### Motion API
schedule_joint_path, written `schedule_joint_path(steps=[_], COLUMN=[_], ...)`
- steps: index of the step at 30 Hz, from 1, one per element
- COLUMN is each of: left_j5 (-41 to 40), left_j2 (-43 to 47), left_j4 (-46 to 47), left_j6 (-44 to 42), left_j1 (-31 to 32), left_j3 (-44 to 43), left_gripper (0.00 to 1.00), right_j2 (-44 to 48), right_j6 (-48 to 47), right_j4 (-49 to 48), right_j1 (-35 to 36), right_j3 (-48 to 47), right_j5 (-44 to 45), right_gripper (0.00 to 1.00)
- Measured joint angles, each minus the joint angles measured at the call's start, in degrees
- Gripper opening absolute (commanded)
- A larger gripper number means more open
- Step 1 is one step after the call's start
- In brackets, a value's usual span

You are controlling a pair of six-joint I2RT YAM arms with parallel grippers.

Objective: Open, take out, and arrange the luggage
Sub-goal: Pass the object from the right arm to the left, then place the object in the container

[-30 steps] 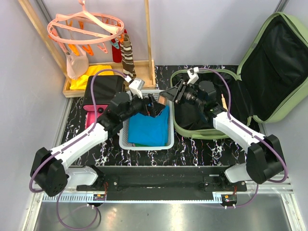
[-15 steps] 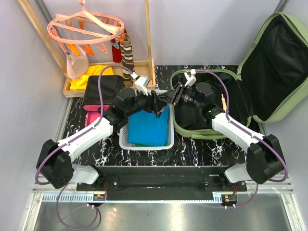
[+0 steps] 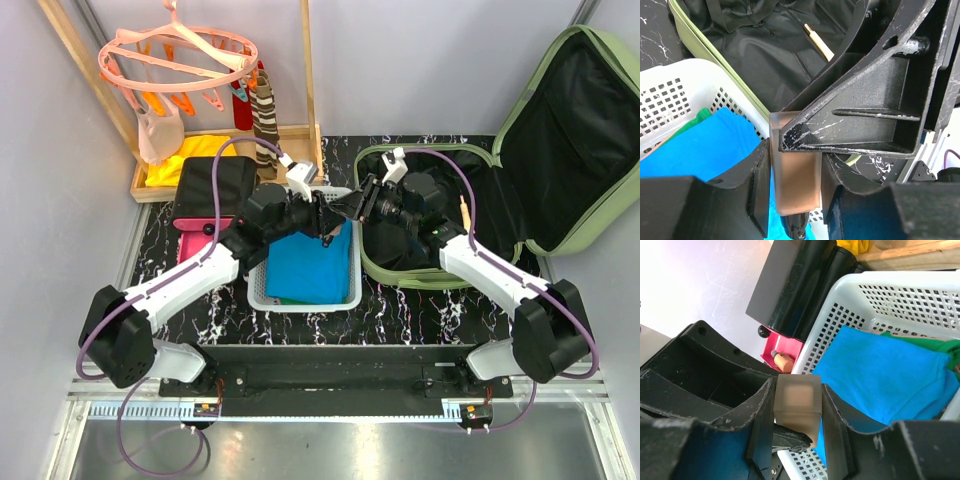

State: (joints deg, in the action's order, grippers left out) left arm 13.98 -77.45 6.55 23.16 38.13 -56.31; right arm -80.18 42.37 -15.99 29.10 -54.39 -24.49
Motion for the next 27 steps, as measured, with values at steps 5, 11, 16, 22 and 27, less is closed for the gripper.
schedule_joint_path(steps=[5,11,16,22,27], left_j5=[-1.18,-7.21,-19.63,-40.02,-51.52], left_j2=[1.11,11.56,25.64,42.95,49.48], left_j4=[0.72,-0.04,-3.26,-14.14,-22.01], left_j6=[0.17,3.21,10.23,22.14,31.36], left_j1=[0.22,-5.05,-12.92,-14.25,-14.58], left_j3=[1.57,9.05,16.79,23.52,26.40], left_gripper=[0.00,0.00,0.00,0.00,0.00], right_j2=[1.49,6.23,10.34,11.02,10.93], right_j6=[-1.55,-6.80,-9.33,-9.57,-9.05], right_j4=[2.45,7.41,9.27,9.79,9.73], right_j1=[0.22,-0.72,-2.36,-2.91,-2.91], right_j3=[0.00,-0.70,-0.70,-0.70,-0.44], right_j5=[1.51,4.07,6.49,6.93,6.36], right_gripper=[0.70,0.79,0.80,0.80,0.80])
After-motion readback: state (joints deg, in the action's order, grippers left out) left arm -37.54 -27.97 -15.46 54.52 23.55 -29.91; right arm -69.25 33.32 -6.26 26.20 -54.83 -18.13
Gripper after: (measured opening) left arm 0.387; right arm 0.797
